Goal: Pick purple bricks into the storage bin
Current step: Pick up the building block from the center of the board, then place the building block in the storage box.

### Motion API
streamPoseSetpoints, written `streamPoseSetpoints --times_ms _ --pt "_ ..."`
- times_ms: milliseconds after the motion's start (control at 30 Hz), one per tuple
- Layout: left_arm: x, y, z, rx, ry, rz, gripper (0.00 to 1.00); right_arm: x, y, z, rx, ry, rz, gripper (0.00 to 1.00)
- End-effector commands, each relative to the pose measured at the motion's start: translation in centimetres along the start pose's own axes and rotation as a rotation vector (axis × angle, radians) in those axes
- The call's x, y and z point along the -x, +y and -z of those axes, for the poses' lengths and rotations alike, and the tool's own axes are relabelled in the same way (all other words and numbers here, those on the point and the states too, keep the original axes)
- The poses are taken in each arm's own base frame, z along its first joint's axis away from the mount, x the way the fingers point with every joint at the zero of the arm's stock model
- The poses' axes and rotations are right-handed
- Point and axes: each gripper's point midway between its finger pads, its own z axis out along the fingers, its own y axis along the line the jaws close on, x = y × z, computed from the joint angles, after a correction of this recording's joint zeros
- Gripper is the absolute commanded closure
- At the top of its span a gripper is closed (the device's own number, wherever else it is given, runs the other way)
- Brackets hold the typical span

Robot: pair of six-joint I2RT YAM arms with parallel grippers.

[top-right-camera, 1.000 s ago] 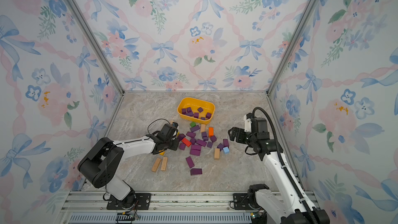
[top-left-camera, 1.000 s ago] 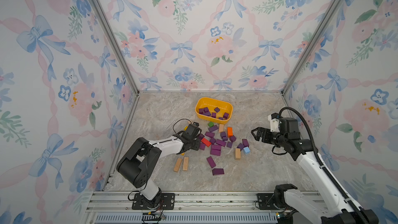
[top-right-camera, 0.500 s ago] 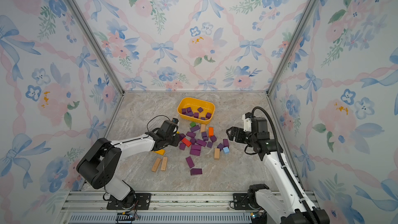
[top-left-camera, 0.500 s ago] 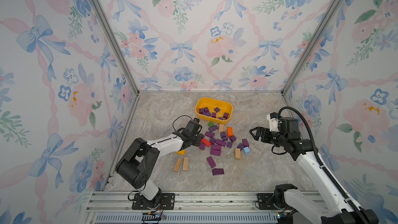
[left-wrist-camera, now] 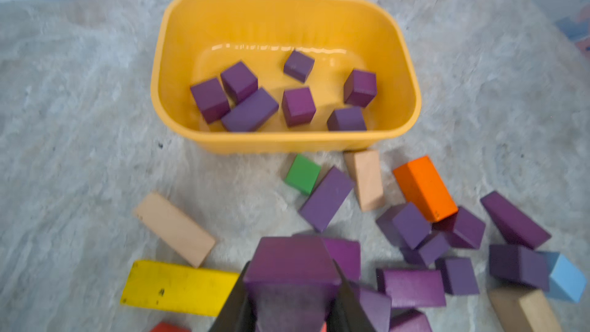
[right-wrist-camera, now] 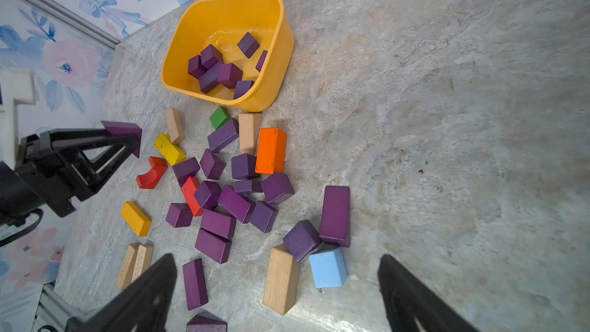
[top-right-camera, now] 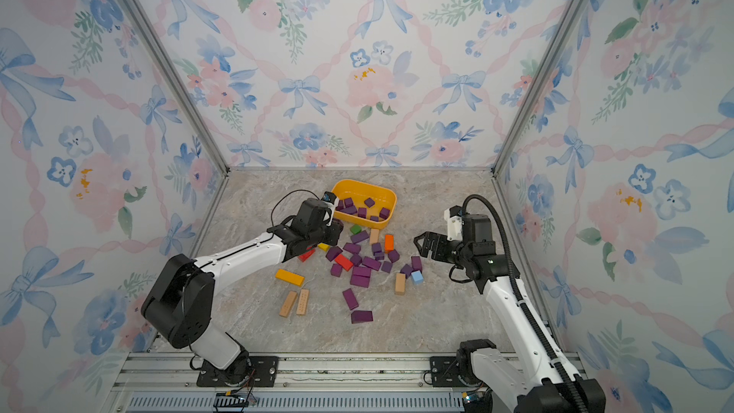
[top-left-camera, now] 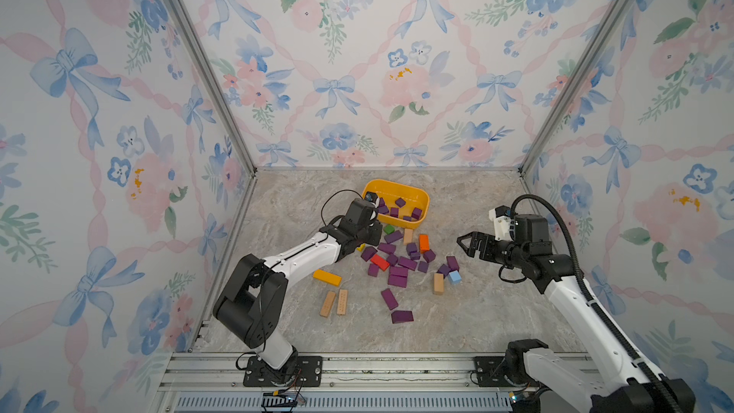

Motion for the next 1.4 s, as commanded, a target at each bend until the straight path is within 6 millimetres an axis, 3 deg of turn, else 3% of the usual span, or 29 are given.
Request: streamPoseSetpoints --times_ms 0,133,300,600,733,800,967,1067,1133,1367 --pt "2.4 -0.1 -1.7 -0.007 -0.018 -0.04 0.75 -0.2 -0.5 -0.6 -0.004 0.016 -0.024 0.03" --pt "5.3 -0.2 -3.6 -0.021 -0.049 -0.046 0.75 -0.5 -1.0 -0.6 -0.022 0.017 -0.028 0.03" --pt "7.2 0.7 -5.9 -0.026 -0.063 -0.039 0.76 -0.9 -1.4 -1.0 -0.027 0.026 -0.049 0.03" --pt "7.4 2.0 -9.4 -0.021 -0.042 -0.045 0.75 -1.2 -2.0 -2.5 -0.033 0.055 -0.074 0.03" --pt "7.4 2.1 -10.0 -0.038 -0.037 -0.047 0.71 -1.0 -2.1 -3.0 -0.037 0.067 -0.079 0.03" --pt "7.6 2.1 -10.0 -0.035 -0.042 -0.055 0.64 -1.1 -2.3 -3.3 -0.042 0.075 -0.083 0.03" --pt "8.2 2.1 -9.3 -0.027 -0.058 -0.063 0.23 -1.3 -2.5 -3.8 -0.043 0.091 -0.088 0.03" --pt "8.8 2.1 -8.1 -0.029 -0.075 -0.062 0.08 -1.3 -2.5 -4.0 -0.044 0.098 -0.086 0.03" --pt "9.1 2.1 -7.3 -0.02 -0.087 -0.056 0.02 -1.2 -2.4 -4.0 -0.041 0.097 -0.087 0.03" --pt "10.6 1.9 -2.8 0.014 -0.154 -0.041 0.02 -0.1 -1.5 -2.9 -0.018 0.045 -0.07 0.03"
